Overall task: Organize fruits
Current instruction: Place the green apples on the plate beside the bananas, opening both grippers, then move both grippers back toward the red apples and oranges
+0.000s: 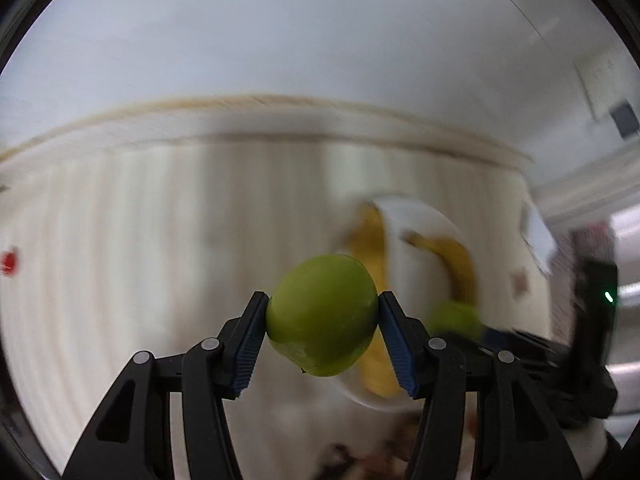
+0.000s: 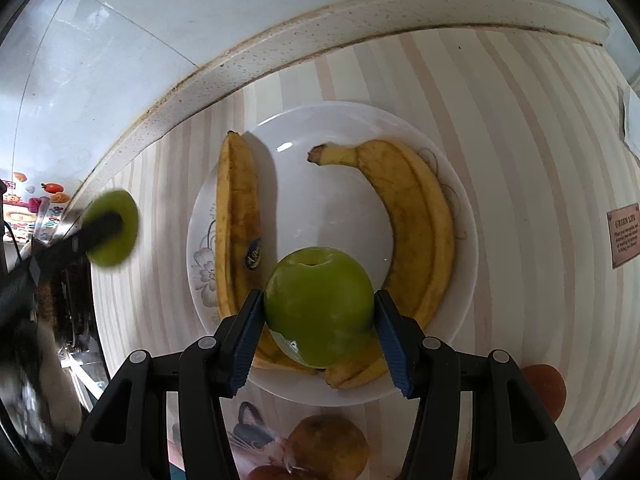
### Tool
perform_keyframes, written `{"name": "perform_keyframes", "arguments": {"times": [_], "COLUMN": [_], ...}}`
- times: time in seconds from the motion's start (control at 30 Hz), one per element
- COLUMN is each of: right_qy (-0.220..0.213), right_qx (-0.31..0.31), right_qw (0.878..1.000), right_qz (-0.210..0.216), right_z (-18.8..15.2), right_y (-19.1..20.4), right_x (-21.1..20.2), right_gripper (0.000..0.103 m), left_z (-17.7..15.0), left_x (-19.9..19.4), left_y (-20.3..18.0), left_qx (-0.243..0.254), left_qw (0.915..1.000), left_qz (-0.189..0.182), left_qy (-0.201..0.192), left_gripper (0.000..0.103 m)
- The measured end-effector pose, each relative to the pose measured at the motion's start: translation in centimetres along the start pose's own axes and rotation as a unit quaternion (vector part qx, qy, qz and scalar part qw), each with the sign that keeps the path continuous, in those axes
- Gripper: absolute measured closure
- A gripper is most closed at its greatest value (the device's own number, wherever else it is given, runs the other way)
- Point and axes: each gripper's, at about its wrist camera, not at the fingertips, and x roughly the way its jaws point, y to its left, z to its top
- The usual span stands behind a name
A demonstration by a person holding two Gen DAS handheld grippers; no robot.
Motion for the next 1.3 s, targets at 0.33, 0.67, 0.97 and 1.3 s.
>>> {"name": "perform_keyframes", "arguments": {"times": [0.33,0.67,0.97,1.3], "right_qy": [0.01,-0.006,-0.052,-0.103], "right_qx": [0.008,-0.007,-0.059,-0.095], "right_qw": [1.0,1.0,0.994,0.986], "right_qz": [0.019,0.015,-0.07,-0.094], "right_z": [0.9,1.4,-0.7,-5.4], "right_y": [-0.4,0.8,1.1,1.4], "right_x": [0.0,-2.0,-6.3,-11.5], "right_gripper": [0.03,0.023,0.008,0.008], "left_z": [-0.7,-1.2,-2.8,-7.4], "left_x": [5.4,2.3,-1.8,-7.4], "left_y": [-0.1,-0.6,-3.5,-7.2], "left_qx": [-0.024,-0.034,0.009,0.01], "left_qw": [0.9965,0.9975,0.9951,0.9877], "left_qz": [-0.002,0.025,0.099,0.143], "left_qy": [0.08,0.057,0.0,-0.064], "left_gripper": [0.049,0.043,0.014,0.014]}}
